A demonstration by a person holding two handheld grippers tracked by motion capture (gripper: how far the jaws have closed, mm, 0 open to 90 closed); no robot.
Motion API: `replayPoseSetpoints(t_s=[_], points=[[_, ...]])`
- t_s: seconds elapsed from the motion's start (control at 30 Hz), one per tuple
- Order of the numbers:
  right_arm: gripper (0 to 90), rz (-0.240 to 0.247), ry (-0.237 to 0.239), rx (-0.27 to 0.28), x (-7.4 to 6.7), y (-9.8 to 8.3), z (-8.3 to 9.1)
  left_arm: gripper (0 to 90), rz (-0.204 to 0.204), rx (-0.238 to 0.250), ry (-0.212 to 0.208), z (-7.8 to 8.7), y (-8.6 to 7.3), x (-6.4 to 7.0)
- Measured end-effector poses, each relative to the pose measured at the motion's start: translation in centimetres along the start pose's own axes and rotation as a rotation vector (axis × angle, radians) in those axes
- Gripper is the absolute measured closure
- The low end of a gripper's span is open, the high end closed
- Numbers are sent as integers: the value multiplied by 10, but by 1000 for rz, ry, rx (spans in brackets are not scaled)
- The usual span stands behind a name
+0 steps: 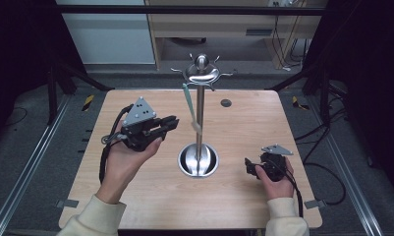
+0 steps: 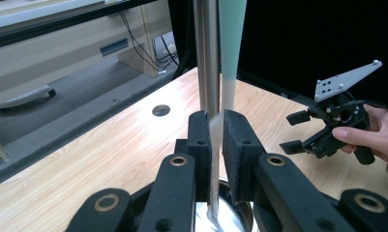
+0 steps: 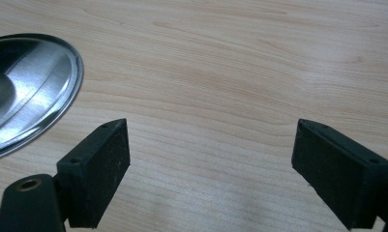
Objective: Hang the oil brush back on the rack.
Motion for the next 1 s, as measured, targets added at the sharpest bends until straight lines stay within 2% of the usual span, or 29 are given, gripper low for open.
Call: replayPoseSetpoints(t_s=[0.2, 0.3, 0.57, 0.8, 0.9, 1.0], points=[[141, -4, 2, 0, 0, 0, 0, 784, -11, 4, 9, 7, 0, 0], [141, -1, 4, 0, 0, 0, 1, 733, -25, 11, 30, 14, -1, 0], [141, 3, -3, 4, 0, 1, 2, 465, -43, 36, 75, 28, -4, 1], [141, 4, -3, 8, 0, 1, 3, 191, -40, 36, 63, 31, -11, 4], [141, 5, -2, 6, 0, 2, 3, 126, -34, 24, 62, 30, -15, 7], [141, 5, -6, 7, 1, 1, 3, 81, -54, 17, 62, 31, -20, 9]])
Point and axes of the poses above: each handheld gripper's, and its own axes: z roughly backward along the jaws, y roughly out of its top, x roughly to its right, the point moved 8 cm from there along -z, roughly forward along the jaws, and after that the axes turned 1 degree about -y, right-handed, at the moved point
